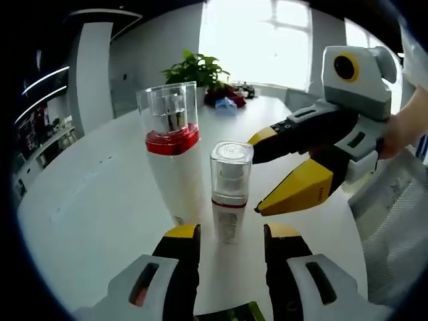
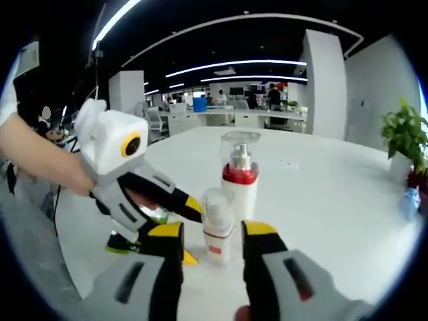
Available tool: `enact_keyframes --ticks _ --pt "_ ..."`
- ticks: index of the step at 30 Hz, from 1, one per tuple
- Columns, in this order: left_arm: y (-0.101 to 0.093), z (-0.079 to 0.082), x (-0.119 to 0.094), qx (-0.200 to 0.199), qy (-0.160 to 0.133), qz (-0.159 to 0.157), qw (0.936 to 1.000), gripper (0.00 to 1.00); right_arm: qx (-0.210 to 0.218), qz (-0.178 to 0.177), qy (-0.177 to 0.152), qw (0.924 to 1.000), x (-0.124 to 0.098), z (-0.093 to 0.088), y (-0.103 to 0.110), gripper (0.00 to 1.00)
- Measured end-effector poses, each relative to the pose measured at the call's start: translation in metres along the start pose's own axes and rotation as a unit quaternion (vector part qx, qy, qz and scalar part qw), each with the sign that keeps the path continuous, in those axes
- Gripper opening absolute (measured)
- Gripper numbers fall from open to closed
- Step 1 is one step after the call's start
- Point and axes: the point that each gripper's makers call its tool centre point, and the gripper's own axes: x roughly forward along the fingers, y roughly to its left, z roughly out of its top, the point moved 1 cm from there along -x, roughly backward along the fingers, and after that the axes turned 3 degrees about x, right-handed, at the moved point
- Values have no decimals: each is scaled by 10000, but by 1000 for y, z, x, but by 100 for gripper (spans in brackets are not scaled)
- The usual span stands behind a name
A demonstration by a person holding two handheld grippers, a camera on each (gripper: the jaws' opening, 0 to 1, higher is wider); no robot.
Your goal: Arrange the skincare products in the storage area until every visible bottle or jar stands upright without overlapping.
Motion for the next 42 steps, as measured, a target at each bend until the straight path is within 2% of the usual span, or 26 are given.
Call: enact_keyframes --ticks 13,24,32,42 --pt "-15 -17 -31 -393 142 232 9989 55 19 55 157 9999 -16 -7 12 53" --pt "-30 -30 -61 -794 228 453 9956 67 27 447 389 9982 -31 -17 36 67" --pt "-42 -43 -83 -1149 200 607 9913 75 88 645 425 9970 -43 -18 48 78" --pt "-58 -50 -115 -1648 47 918 9820 83 121 747 424 9962 -61 -17 55 83"
